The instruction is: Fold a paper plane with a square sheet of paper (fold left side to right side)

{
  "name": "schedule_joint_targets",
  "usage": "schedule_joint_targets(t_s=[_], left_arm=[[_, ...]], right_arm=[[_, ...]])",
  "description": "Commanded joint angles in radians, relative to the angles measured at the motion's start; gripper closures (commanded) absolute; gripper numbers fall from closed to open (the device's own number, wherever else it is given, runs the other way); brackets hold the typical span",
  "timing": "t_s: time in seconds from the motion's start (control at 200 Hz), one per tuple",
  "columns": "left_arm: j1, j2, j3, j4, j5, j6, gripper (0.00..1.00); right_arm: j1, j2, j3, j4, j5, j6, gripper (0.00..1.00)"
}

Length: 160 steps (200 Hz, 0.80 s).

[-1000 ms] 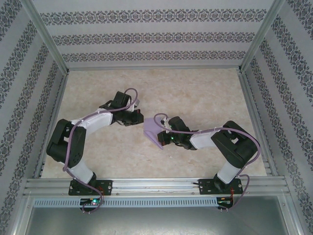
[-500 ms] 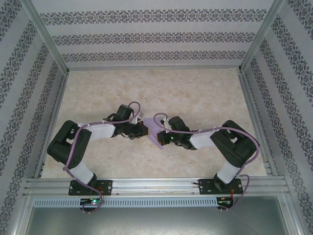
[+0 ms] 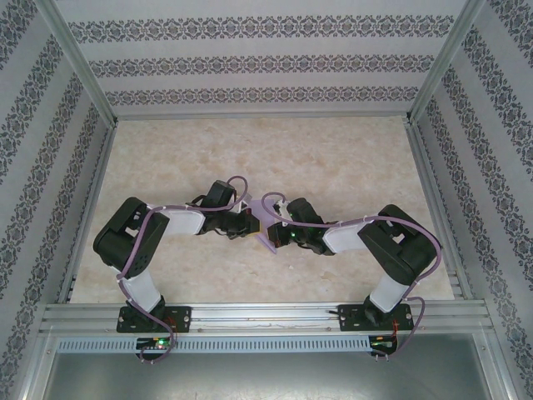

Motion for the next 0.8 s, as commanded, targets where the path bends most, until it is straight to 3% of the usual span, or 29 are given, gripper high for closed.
schedule_joint_targets(t_s=[0.0,0.794], left_arm=[[-0.011,0.016,0.027,0.024,0.001,-0.005,0.99],[-0.011,0.033,0.012,-0.099,-0.078,0.037,1.00]], right_arm=[[0.009,0.049,-0.015,-0.086,0.020,-0.024,1.00],[0.009,0.045,-0.020,-0.097,0.030,-0.029,1.00]])
